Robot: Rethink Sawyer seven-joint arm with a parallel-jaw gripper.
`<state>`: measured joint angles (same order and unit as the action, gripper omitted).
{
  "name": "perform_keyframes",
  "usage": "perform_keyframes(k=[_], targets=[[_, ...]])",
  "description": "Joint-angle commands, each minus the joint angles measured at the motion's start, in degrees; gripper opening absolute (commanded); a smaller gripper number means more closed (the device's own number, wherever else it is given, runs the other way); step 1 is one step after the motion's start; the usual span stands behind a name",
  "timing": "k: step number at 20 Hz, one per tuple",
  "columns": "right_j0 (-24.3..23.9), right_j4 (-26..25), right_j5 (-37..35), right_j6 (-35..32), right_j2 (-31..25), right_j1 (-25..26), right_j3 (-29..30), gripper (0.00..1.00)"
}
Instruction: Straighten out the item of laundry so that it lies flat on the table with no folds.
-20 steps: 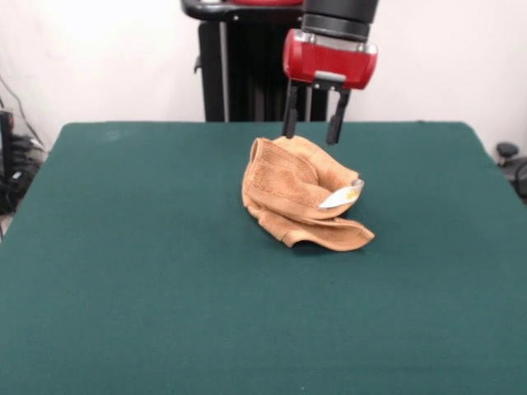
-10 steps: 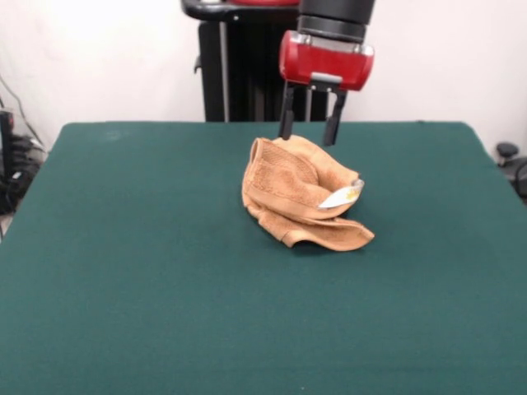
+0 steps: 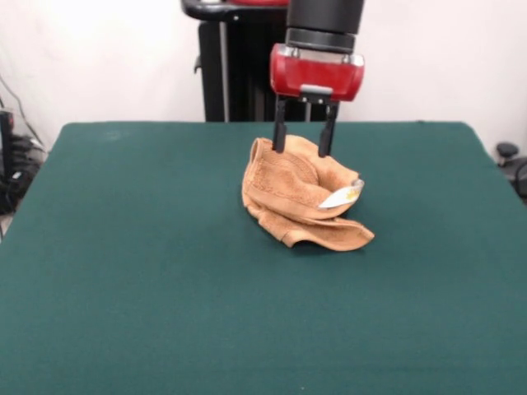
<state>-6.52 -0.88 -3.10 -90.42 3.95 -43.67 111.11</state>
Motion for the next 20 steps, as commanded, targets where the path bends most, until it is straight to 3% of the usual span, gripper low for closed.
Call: perform_keyframes(k=[1, 11, 20], targets=[[-1.7, -2.7, 6.0, -9.3, -12.4, 2.4, 0.4, 1.0], [-1.5, -2.8, 7.5, -9.9, -12.6, 2.1, 0.4, 1.0], [1.1, 0.1, -1.1, -8.4, -9.2, 5.1, -1.0, 1.0]])
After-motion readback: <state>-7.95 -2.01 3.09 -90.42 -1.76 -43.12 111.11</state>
